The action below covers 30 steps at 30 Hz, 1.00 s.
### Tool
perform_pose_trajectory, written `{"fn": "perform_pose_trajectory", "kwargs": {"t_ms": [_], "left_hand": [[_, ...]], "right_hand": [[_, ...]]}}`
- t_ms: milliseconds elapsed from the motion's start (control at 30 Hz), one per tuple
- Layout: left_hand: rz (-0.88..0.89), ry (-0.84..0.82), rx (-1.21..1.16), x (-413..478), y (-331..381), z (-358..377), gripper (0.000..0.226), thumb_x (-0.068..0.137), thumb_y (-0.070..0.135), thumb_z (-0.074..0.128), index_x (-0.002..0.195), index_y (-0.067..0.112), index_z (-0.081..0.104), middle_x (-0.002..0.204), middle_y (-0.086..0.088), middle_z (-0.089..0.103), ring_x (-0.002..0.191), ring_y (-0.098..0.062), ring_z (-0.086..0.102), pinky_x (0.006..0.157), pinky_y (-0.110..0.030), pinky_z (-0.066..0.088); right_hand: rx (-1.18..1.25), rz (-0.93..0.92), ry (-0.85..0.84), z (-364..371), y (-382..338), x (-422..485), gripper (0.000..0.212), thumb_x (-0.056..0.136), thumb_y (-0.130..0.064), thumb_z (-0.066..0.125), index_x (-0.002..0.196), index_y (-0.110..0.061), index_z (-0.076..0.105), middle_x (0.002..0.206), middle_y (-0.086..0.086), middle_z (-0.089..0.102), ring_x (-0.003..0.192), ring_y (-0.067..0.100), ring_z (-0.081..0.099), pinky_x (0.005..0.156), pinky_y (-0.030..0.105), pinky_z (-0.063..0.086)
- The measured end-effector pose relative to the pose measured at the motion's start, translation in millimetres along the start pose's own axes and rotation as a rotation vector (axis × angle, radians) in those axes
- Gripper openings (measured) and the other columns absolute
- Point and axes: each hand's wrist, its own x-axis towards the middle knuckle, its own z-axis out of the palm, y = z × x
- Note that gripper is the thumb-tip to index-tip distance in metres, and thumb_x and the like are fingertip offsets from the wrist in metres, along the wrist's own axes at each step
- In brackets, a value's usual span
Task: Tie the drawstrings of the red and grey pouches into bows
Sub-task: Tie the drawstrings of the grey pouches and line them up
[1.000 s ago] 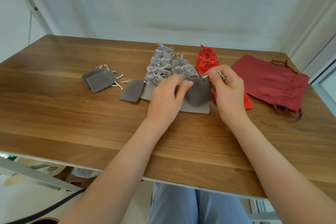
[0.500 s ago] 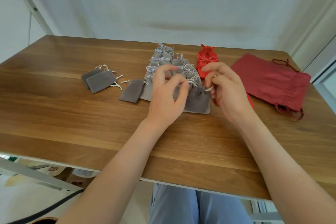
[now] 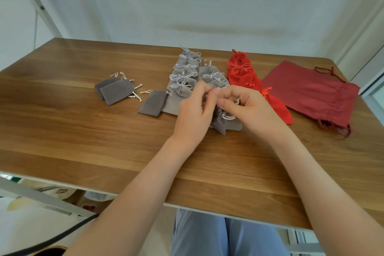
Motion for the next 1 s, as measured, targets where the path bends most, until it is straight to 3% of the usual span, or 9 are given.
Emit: {"fn": "perform_pose_trajectory", "kwargs": {"t_ms": [133,267,367,467,533,633,733,833,1000], "left_hand": [[-0.066,0.010,-0.065,-0.8,5.9,2.4,0.025,0.101,0.016,0.040,0.082,0.033,0.038,0.068,0.013,0.050,0.063,0.007,0.052,0.059,-0.008,0.038],[-0.094,0.012,-0.088,-2.5,7.1,5.3,0.015,0.101,0.012,0.039,0.090,0.022,0.039,0.069,0.013,0.049,0.061,0.008,0.052,0.057,-0.009,0.038],[-0.093,-0.009,-0.065,-1.8,6.2,5.1,0.018,0.099,0.014,0.046,0.084,0.024,0.044,0.062,0.013,0.047,0.058,0.006,0.050,0.056,-0.008,0.036],[-0.084,-0.041,-0.058,-1.6,2.4,4.8,0.015,0.098,0.015,0.048,0.084,0.013,0.053,0.061,0.012,0.047,0.058,0.004,0.046,0.058,-0.010,0.036],[-0.101,-0.041,-0.090,-1.4,1.4,4.1,0.016,0.098,0.013,0.049,0.084,0.014,0.057,0.063,0.013,0.049,0.060,0.005,0.047,0.059,-0.010,0.037],[-0.157,-0.067,-0.167,-0.7,1.7,3.4,0.019,0.097,0.012,0.049,0.083,0.015,0.061,0.065,0.014,0.054,0.064,0.006,0.050,0.062,-0.010,0.037],[-0.201,-0.094,-0.220,0.3,3.1,2.2,0.027,0.097,0.013,0.050,0.074,0.025,0.058,0.060,0.020,0.055,0.062,0.007,0.049,0.062,-0.010,0.036],[-0.257,-0.108,-0.275,1.6,2.4,3.0,0.025,0.098,0.017,0.050,0.075,0.020,0.061,0.067,0.011,0.057,0.066,0.003,0.049,0.064,-0.014,0.041],[-0.272,-0.167,-0.318,2.0,2.7,2.4,0.024,0.098,0.017,0.049,0.083,0.015,0.068,0.075,0.003,0.066,0.073,0.001,0.058,0.070,-0.015,0.045]], "right_hand": [[0.033,-0.011,0.039,4.5,1.2,0.3,0.009,0.093,-0.009,0.056,0.091,-0.003,0.062,0.059,0.004,0.040,0.054,0.009,0.034,0.052,0.016,0.030],[0.148,-0.004,0.106,10.1,4.2,2.6,0.008,0.094,-0.009,0.055,0.090,-0.005,0.061,0.063,0.008,0.043,0.056,0.011,0.037,0.053,0.016,0.033],[0.239,-0.004,0.202,11.0,8.3,4.3,0.006,0.093,-0.012,0.057,0.089,-0.014,0.062,0.072,0.013,0.052,0.067,0.018,0.046,0.059,0.021,0.039],[0.241,-0.013,0.226,11.6,11.7,4.0,0.004,0.093,-0.013,0.058,0.093,-0.013,0.062,0.080,0.015,0.053,0.072,0.021,0.047,0.062,0.027,0.040],[0.207,-0.042,0.233,11.8,12.5,3.7,0.004,0.092,-0.012,0.059,0.091,-0.014,0.061,0.071,0.013,0.049,0.066,0.019,0.044,0.062,0.027,0.038],[0.135,-0.091,0.232,10.2,11.1,3.9,0.009,0.093,-0.008,0.057,0.092,-0.017,0.058,0.057,-0.005,0.041,0.054,0.006,0.036,0.053,0.018,0.032],[0.079,-0.115,0.186,7.9,9.6,3.9,0.011,0.094,-0.008,0.056,0.099,-0.016,0.060,0.064,0.014,0.052,0.060,0.016,0.047,0.058,0.027,0.040],[0.035,-0.118,0.188,7.9,10.0,4.3,0.013,0.093,-0.007,0.056,0.093,-0.019,0.061,0.078,0.031,0.058,0.068,0.024,0.052,0.063,0.036,0.043],[0.086,-0.125,0.233,10.6,9.7,3.3,0.013,0.093,0.000,0.052,0.089,-0.013,0.056,0.072,0.022,0.051,0.066,0.020,0.046,0.061,0.028,0.040]]}}
